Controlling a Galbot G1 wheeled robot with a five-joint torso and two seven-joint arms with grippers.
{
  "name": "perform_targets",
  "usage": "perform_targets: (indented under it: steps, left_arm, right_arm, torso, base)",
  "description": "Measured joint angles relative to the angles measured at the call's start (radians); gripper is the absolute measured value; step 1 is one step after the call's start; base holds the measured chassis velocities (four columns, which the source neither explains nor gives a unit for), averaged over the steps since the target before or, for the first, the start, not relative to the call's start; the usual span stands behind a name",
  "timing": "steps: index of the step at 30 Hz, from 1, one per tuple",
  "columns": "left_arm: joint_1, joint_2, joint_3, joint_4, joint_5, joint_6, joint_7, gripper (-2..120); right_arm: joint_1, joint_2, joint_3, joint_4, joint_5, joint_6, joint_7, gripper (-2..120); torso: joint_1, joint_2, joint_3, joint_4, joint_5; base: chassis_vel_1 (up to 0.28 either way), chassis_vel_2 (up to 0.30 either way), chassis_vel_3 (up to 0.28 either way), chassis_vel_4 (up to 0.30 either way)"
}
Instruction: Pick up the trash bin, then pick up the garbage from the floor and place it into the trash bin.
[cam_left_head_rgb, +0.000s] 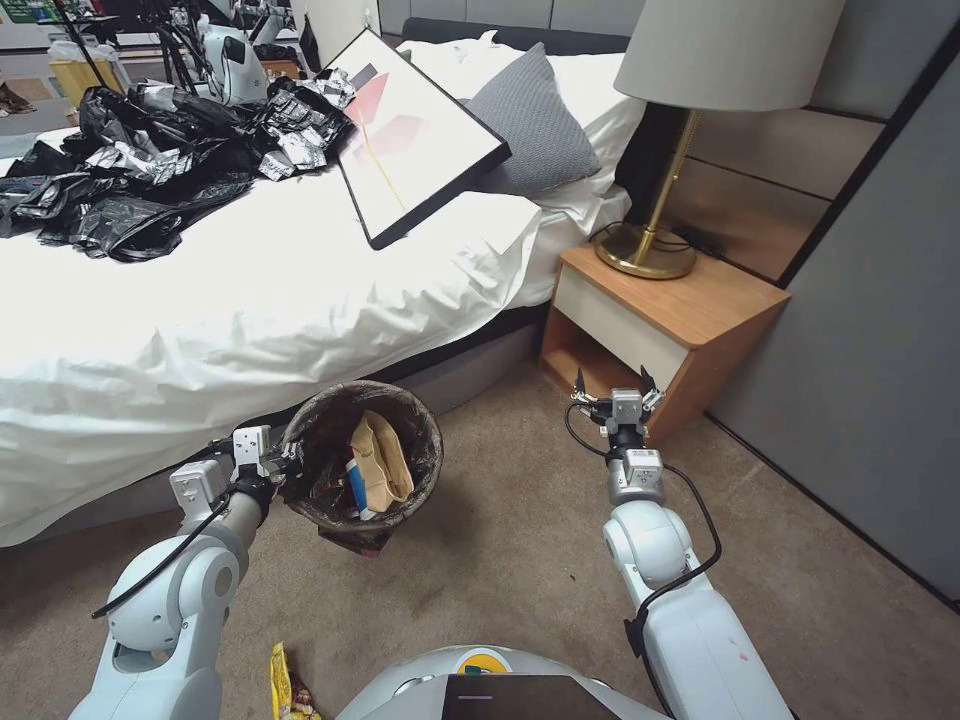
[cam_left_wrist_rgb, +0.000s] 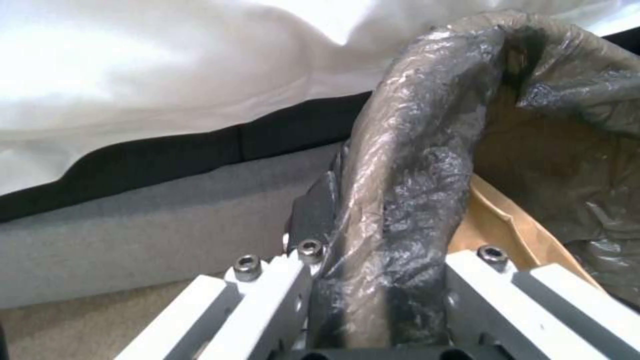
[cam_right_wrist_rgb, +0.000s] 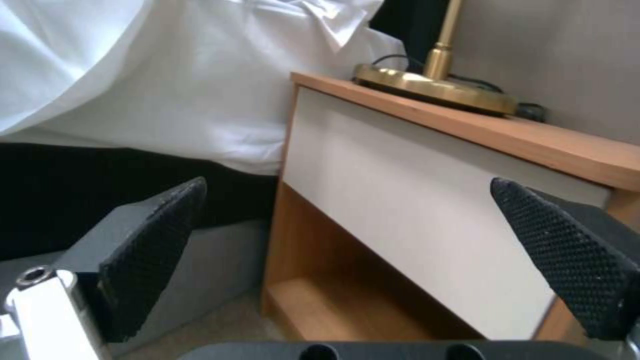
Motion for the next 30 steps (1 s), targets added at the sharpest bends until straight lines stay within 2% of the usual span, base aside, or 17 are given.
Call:
perform_targets:
  steps: [30]
  left_arm:
    - [-0.002, 0.002, -0.002, 0.001, -0.005, 0.000, 0.004, 5]
  right_arm:
    - [0.024, 0.000, -0.012, -0.012, 0.005, -0.019, 0.001, 100]
  torso:
    - [0.000, 0.000, 0.000, 0.0001, 0.0000]
  base:
    - [0.064, 0.058, 0.062, 0.062]
